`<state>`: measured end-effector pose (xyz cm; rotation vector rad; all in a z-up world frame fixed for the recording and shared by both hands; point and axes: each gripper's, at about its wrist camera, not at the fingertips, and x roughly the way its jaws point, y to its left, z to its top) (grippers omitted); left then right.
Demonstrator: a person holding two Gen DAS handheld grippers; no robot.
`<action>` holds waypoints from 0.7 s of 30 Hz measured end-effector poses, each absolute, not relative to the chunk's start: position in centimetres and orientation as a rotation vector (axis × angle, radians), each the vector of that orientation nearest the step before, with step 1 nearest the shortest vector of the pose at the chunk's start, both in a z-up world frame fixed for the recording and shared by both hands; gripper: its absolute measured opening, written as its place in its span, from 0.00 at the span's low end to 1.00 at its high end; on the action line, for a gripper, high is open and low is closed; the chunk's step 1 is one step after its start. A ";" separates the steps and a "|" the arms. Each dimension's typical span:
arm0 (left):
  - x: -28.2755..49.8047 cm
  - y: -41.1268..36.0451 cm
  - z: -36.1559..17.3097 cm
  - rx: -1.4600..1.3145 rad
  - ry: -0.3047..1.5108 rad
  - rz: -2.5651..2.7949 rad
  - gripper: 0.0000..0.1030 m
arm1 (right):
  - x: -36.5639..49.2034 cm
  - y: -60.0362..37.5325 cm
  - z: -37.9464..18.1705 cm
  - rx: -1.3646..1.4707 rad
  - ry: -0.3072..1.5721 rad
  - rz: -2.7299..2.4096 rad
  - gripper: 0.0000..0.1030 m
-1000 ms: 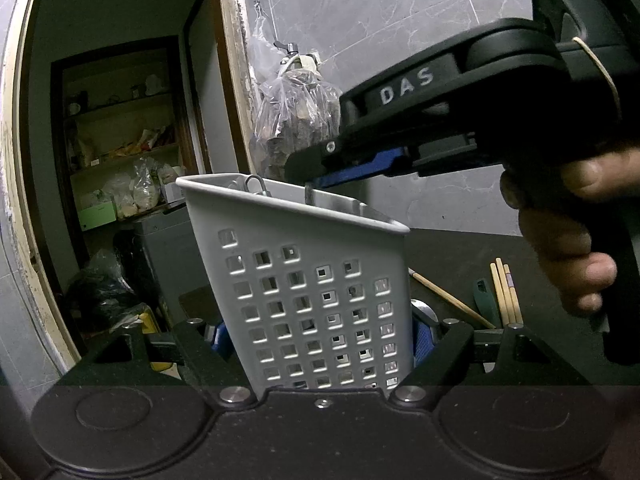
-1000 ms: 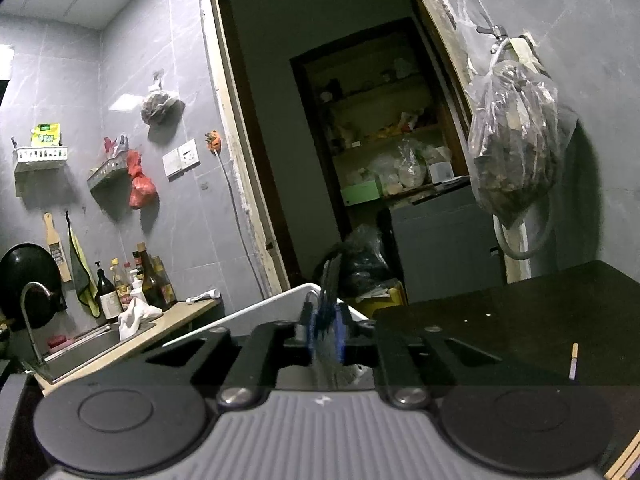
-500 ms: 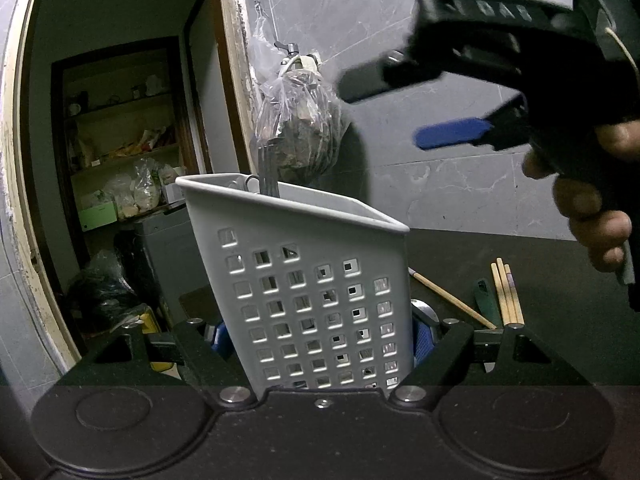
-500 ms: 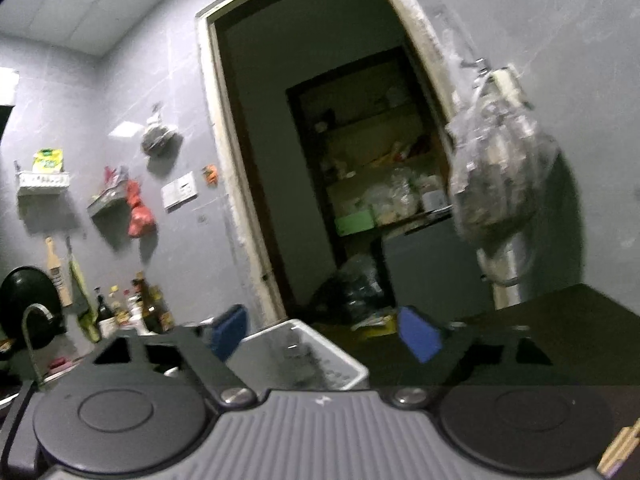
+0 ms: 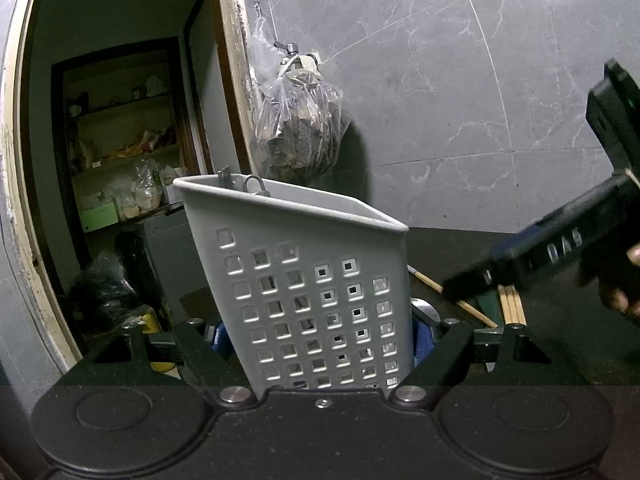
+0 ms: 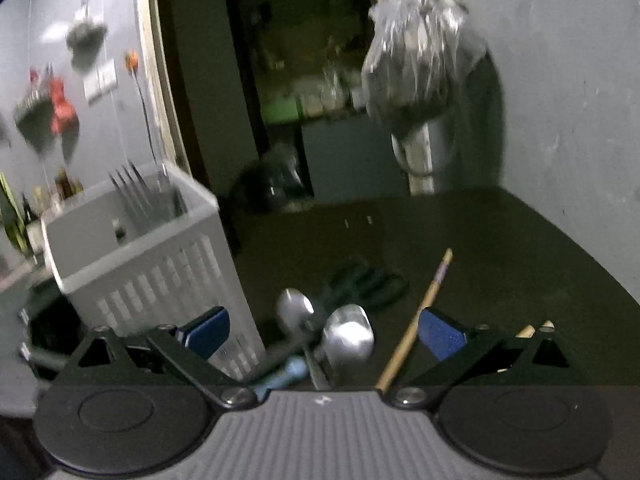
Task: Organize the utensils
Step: 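Move the open right tool over the pile toward the metal utensils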
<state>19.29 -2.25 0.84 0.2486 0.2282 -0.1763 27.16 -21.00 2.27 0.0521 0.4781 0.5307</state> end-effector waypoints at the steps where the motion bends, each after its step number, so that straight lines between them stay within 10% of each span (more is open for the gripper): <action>1: 19.3 -2.3 0.9 0.249 0.228 -0.176 0.79 | 27.1 -20.9 1.9 0.032 0.492 0.530 1.00; 21: 19.4 -2.6 0.8 0.257 0.231 -0.174 0.79 | 27.1 -16.9 -0.7 -0.321 0.532 0.580 0.95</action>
